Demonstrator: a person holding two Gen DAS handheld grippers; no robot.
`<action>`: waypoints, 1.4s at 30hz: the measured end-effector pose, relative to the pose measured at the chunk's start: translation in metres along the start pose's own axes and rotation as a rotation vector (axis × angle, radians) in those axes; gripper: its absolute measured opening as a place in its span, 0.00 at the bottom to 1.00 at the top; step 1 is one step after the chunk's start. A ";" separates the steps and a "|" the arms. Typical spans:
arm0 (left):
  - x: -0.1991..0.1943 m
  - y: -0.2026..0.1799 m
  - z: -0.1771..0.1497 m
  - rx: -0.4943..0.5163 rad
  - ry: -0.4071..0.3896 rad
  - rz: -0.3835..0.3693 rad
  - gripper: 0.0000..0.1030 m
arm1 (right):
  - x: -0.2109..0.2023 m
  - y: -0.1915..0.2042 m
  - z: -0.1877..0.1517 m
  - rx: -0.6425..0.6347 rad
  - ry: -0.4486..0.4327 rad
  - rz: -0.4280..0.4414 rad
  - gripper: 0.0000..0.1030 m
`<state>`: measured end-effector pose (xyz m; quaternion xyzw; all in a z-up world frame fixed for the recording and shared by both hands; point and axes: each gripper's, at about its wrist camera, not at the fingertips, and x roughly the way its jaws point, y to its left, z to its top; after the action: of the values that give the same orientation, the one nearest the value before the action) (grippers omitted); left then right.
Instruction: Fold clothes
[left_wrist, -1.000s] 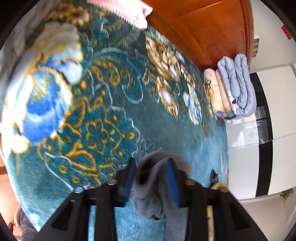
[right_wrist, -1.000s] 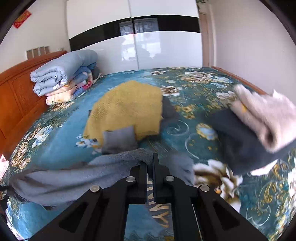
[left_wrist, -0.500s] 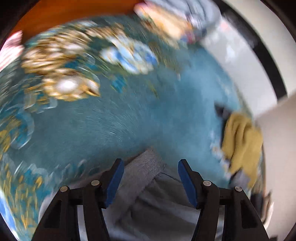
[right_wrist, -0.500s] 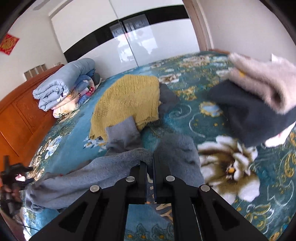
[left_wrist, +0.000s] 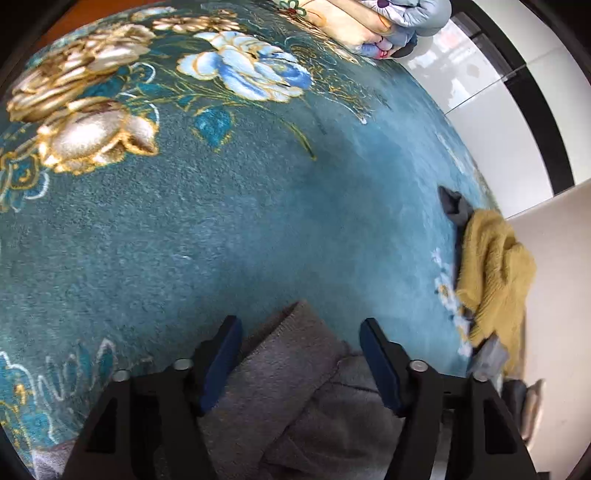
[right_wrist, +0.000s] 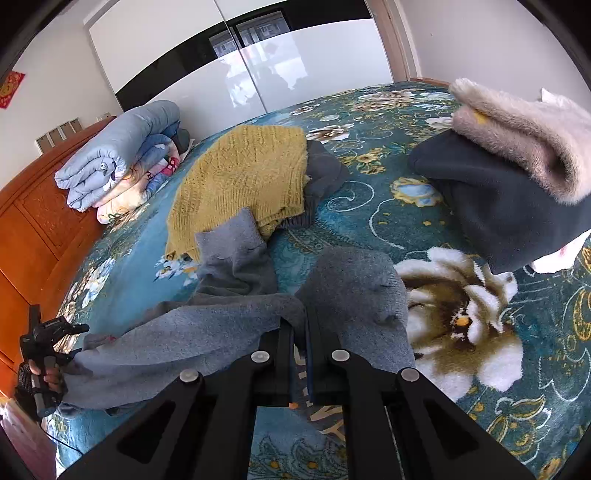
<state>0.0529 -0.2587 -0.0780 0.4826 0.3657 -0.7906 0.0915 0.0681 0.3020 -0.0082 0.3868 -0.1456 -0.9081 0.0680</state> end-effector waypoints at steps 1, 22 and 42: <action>-0.002 0.000 -0.002 0.003 -0.005 0.013 0.46 | 0.001 0.000 0.000 0.003 0.002 -0.002 0.05; -0.057 0.049 -0.019 -0.052 -0.119 -0.169 0.54 | -0.004 -0.001 -0.004 0.019 -0.008 0.001 0.05; -0.041 0.011 -0.040 0.134 -0.017 -0.178 0.08 | 0.002 -0.001 -0.005 0.017 0.020 -0.010 0.05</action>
<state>0.1074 -0.2480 -0.0598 0.4467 0.3525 -0.8223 -0.0083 0.0701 0.3018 -0.0131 0.3974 -0.1505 -0.9031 0.0616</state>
